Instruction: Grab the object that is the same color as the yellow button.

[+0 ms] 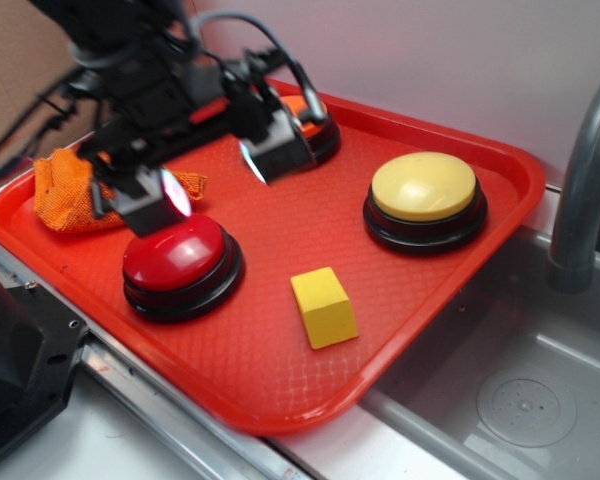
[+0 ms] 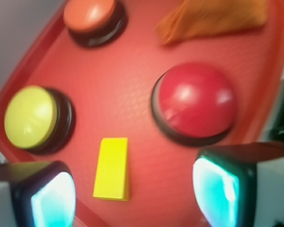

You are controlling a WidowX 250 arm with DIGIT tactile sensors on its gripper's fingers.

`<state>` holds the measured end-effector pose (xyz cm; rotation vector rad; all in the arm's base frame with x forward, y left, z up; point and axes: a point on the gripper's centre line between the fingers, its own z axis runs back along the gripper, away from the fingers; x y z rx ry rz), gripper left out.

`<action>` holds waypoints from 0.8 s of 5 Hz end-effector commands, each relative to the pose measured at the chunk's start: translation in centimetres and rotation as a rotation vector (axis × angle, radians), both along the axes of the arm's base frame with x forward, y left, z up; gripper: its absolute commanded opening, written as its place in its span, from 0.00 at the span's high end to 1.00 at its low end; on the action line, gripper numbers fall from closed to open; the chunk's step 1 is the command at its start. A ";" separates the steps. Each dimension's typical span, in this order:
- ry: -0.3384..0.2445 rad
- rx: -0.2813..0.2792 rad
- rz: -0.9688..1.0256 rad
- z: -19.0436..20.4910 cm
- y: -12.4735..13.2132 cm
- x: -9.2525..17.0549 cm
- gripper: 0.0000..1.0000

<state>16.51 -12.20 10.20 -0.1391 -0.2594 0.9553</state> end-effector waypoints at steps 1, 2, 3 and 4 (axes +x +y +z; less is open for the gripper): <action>0.066 -0.165 -0.086 -1.9 -5.3 2.9 0.00; 0.115 -0.190 -0.082 -3.1 -6.6 2.9 0.00; 0.156 -0.181 -0.073 -4.4 -7.3 3.4 0.00; 0.210 -0.143 -0.038 -4.8 -6.3 2.8 0.00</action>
